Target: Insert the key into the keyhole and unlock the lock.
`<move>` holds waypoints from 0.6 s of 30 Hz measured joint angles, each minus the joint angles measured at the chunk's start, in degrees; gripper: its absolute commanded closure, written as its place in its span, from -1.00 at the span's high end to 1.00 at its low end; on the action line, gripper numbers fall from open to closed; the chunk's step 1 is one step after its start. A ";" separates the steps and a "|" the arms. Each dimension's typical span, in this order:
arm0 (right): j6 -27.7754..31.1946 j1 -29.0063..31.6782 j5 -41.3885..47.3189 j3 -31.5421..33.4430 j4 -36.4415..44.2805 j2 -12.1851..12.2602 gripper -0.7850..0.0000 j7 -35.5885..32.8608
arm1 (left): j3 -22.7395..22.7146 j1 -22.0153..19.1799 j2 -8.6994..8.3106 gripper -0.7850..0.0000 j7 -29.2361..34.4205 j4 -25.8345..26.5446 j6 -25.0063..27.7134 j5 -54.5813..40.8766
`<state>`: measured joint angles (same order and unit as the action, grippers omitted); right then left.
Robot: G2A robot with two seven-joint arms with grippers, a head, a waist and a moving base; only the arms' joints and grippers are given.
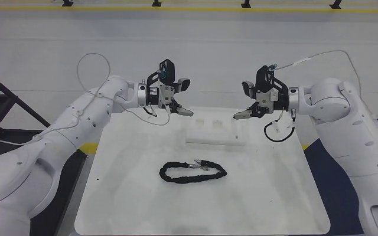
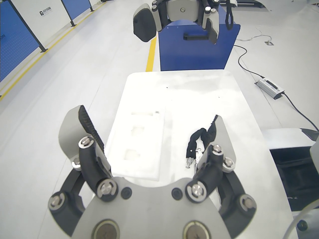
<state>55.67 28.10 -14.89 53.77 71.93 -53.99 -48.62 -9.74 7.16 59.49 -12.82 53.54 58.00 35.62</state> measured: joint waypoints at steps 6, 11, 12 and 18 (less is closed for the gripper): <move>2.30 -5.74 0.70 -4.60 -4.74 -0.50 1.00 2.30 | 0.00 -3.21 -0.55 1.00 7.13 0.13 0.00 -7.96; 2.34 -6.84 0.98 -5.64 -5.27 -0.60 1.00 2.34 | 0.00 -3.83 -0.94 1.00 11.02 0.85 0.00 -12.24; 2.34 -6.82 0.98 -5.62 -5.26 -0.59 1.00 2.34 | 0.00 -3.82 -0.95 1.00 11.04 0.86 0.00 -12.27; 2.33 -6.82 0.97 -5.62 -5.26 -0.59 1.00 2.34 | 0.00 -3.81 -0.94 1.00 10.95 0.84 0.00 -12.15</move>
<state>58.00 21.28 -13.92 48.15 66.68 -54.58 -46.28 -9.74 3.35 58.55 -1.87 54.38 58.00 23.47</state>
